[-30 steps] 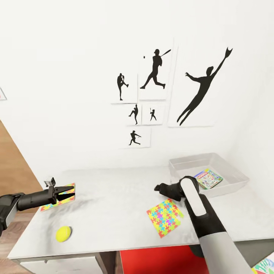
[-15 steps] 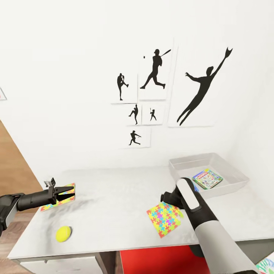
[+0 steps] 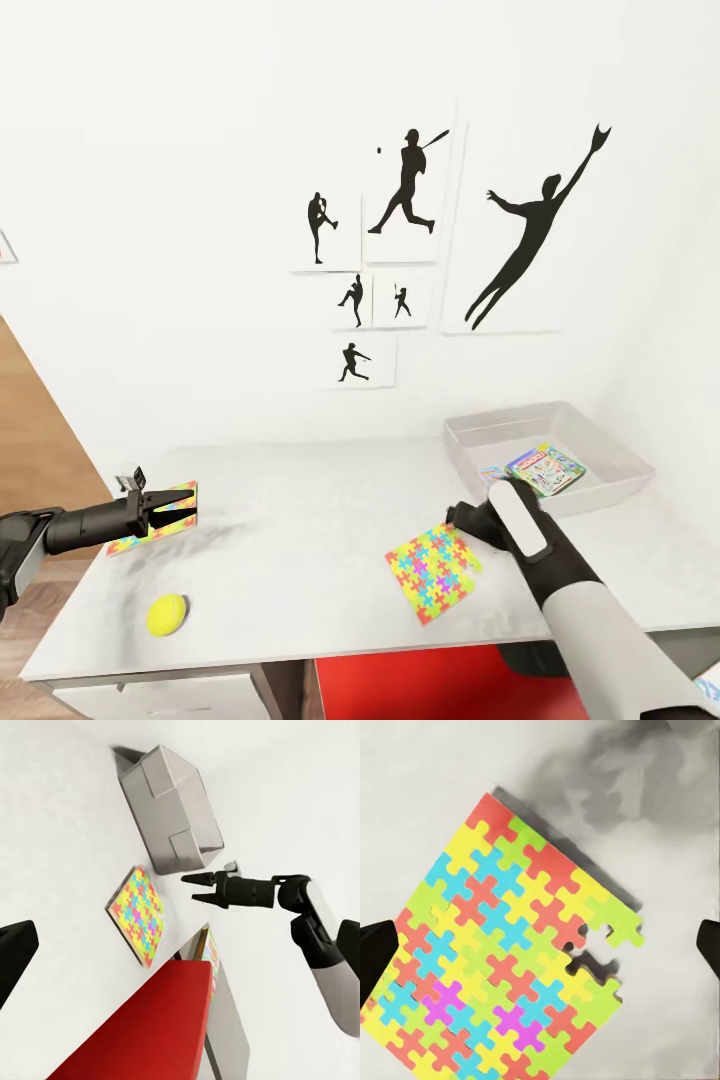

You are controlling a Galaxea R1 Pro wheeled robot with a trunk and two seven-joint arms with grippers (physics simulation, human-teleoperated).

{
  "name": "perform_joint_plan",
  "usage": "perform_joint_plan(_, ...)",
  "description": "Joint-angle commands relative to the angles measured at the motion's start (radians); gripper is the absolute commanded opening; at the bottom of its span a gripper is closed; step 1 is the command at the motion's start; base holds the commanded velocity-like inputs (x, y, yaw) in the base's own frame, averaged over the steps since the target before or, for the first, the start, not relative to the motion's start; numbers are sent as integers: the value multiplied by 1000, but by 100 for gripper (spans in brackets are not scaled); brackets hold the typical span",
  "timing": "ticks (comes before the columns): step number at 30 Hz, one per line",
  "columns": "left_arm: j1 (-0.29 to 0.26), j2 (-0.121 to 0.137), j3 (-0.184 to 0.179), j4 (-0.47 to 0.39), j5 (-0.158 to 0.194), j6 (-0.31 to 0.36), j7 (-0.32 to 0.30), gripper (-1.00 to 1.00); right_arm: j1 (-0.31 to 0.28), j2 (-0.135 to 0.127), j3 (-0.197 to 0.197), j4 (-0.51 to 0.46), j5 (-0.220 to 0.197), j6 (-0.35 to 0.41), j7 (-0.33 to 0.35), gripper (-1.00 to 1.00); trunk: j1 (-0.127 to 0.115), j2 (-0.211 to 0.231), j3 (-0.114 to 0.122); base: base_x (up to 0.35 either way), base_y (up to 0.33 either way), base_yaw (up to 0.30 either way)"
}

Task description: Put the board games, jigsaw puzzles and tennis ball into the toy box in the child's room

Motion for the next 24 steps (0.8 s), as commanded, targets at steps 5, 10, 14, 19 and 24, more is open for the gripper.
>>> perform_joint_plan(5,-1,0,0,0,-1,11,-4,100,-1,-8,1,57,144,-71,54,100,1,-2,-2,0,0,0)
perform_joint_plan(10,-1,0,0,0,-1,11,-4,100,-2,-7,0,102,197,-91,113,100,1,-2,-2,0,0,0)
perform_joint_plan(14,-1,0,0,0,-1,11,-4,100,-2,-8,-1,109,204,-95,138,100,1,-2,-2,0,0,0)
perform_joint_plan(19,-1,0,0,0,-1,11,-4,100,-3,-9,-8,107,202,-95,146,100,1,-2,-3,0,0,0)
perform_joint_plan(24,-1,0,1,0,-1,11,-4,100,-3,-6,-11,108,203,-95,148,100,1,-2,-9,0,0,0)
